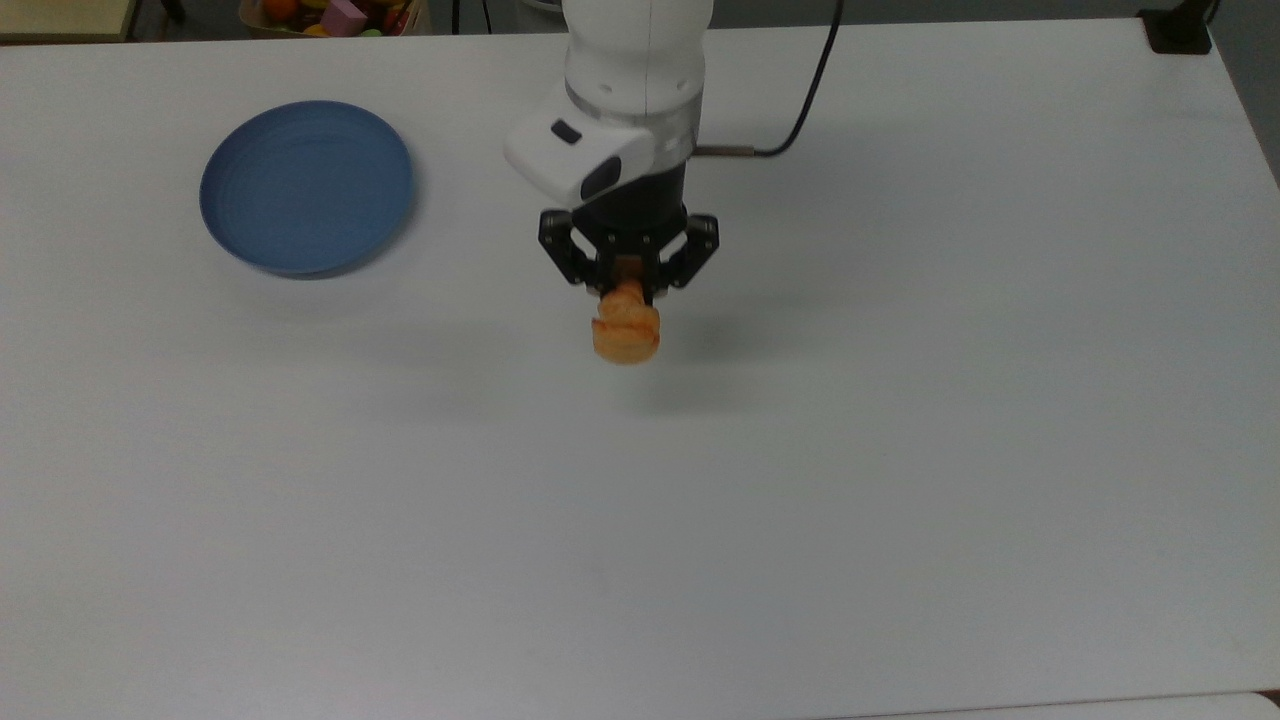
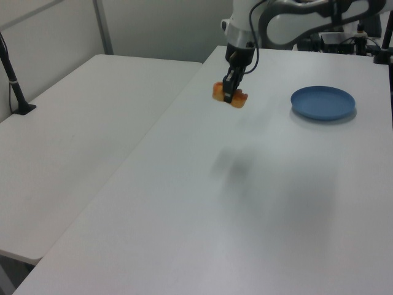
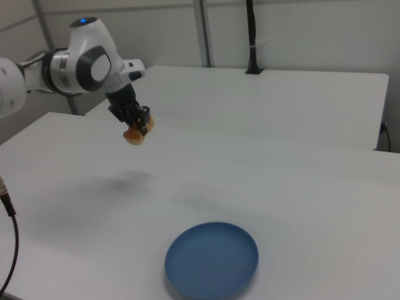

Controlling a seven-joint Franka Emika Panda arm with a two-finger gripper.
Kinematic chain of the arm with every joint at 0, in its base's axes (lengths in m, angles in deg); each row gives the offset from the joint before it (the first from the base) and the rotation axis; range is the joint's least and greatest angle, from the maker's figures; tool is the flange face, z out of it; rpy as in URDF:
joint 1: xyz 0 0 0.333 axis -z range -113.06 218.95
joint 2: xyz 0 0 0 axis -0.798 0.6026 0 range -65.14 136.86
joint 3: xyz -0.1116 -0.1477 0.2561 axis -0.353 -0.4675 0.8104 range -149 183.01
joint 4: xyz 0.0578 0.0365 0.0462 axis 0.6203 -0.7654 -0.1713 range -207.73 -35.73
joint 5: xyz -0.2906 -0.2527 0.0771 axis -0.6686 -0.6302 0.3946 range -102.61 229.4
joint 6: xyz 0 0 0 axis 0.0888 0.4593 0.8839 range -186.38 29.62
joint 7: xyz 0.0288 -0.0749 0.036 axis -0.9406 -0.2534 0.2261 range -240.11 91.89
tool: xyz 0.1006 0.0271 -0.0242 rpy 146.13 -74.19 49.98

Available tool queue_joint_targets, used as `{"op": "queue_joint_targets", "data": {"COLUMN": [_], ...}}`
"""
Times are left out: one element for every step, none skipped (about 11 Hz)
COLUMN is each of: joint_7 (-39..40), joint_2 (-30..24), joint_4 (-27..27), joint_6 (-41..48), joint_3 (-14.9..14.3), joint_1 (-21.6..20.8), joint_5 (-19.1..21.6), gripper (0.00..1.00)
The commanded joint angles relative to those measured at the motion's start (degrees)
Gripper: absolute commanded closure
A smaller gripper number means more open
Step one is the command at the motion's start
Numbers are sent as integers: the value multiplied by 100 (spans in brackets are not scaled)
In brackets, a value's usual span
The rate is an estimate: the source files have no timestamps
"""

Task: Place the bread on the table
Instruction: 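Carry the bread roll away from the plate and lower it to the table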

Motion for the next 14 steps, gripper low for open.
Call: {"op": "queue_joint_targets", "data": {"joint_7": [-379,-502,-512,-512,-512,-503,-503,-494,-486,-459,-450,-450,-450,-459], "joint_2": [759,971,1164,1340,1472,1587,1684,1754,1825,1869,1921,1931,1992,2010], "joint_4": [321,321,321,321,321,303,303,294,303,294,286,268,259,259], "joint_6": [-1123,-1580,-1933,-2258,-2548,-2734,-2866,-2946,-2947,-2947,-2947,-2947,-2956,-2956], "joint_3": [-77,-42,-24,-16,-7,2,-7,-7,-7,-7,-7,-7,-7,-7], "joint_1": [-115,-115,-115,-124,-133,-177,-212,-212,-212,-212,-212,-212,-203,-212], "joint_5": [80,80,72,72,54,19,10,1,-7,-16,-69,-191,-262,-271], "gripper": [68,68,68,68,68,63,57,54,52,52,52,52,40,12]}}
